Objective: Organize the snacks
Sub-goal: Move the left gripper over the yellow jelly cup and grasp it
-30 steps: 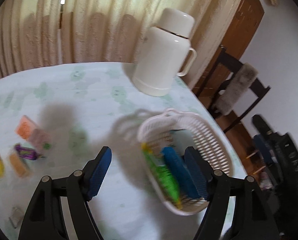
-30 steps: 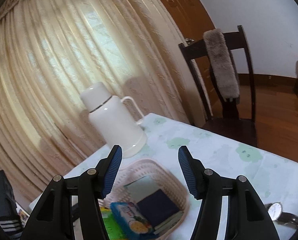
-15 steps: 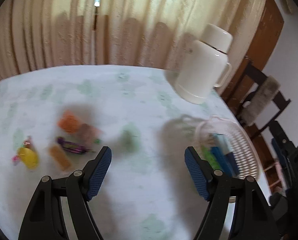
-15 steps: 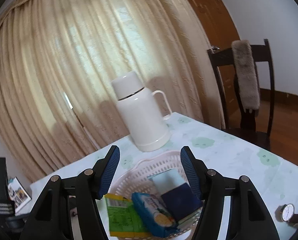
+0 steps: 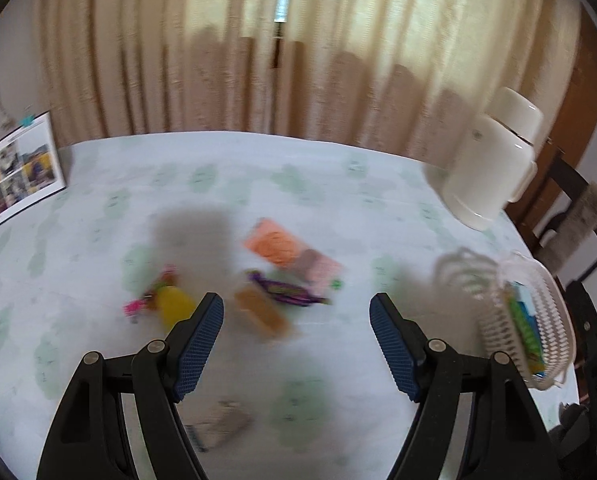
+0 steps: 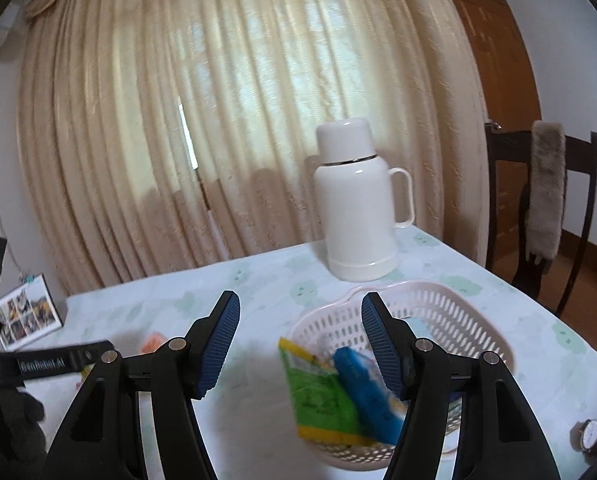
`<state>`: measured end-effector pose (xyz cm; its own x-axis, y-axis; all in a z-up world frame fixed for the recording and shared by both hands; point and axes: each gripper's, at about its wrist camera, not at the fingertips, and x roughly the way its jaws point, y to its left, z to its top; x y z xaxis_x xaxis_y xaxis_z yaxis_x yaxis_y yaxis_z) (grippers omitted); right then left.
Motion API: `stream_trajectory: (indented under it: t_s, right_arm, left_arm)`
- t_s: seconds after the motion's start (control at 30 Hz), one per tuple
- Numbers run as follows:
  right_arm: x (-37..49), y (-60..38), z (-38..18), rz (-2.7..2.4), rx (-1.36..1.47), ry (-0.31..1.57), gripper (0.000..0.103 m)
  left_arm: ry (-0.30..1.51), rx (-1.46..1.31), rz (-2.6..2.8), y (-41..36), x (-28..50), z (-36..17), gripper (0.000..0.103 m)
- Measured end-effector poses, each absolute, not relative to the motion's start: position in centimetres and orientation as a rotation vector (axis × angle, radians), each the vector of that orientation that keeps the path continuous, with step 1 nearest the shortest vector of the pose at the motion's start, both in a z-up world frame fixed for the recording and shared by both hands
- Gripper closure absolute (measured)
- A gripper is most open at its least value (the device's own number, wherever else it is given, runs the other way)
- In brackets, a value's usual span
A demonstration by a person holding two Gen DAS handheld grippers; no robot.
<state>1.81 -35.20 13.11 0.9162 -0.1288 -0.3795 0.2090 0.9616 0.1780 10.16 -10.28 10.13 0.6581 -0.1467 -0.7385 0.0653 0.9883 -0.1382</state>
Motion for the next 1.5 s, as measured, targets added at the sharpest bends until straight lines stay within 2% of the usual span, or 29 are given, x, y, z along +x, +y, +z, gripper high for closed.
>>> stream_trajectory:
  t_s: [0.17,0.33,0.67,0.8,0.97,1.07,1.5]
  right_arm:
    - [2.0,-33.4,12.5,-0.137,0.166,0.394,0.039]
    - [2.1,-30.9,11.8,-0.071,0.085,0.414,0.039]
    - [2.5,-27.5,10.1,0.034,-0.019,0.483,0.039]
    - [2.7,-27.3,9.7,0.052,-0.015,0.507,0.038]
    - [2.6,-27.1,9.5,0.057,-0.023,0.517,0.038]
    - [2.7,-26.9,9.4,0.064,-0.028,0.522,0.038]
    - [3.0,-26.2,8.7,0.136,-0.016,0.569,0.038]
  left_arm:
    - [0.858,-0.138,-0.057,-6.7,10.6,9.4,0.031]
    - [0.912,-0.202,-0.009,-3.5,11.7,8.0,0.039]
    - [0.998,-0.253,-0.014,-2.2,13.5,4.9,0.04]
    - [1.012,-0.245,-0.026,-2.7,14.2,4.1,0.05]
    - [1.021,-0.237,-0.01,-2.8,15.1,3.0,0.057]
    - [1.018,-0.221,0.009,-2.6,15.3,2.5,0.072]
    - [0.971,-0.227,-0.025,-2.6,13.3,5.4,0.072]
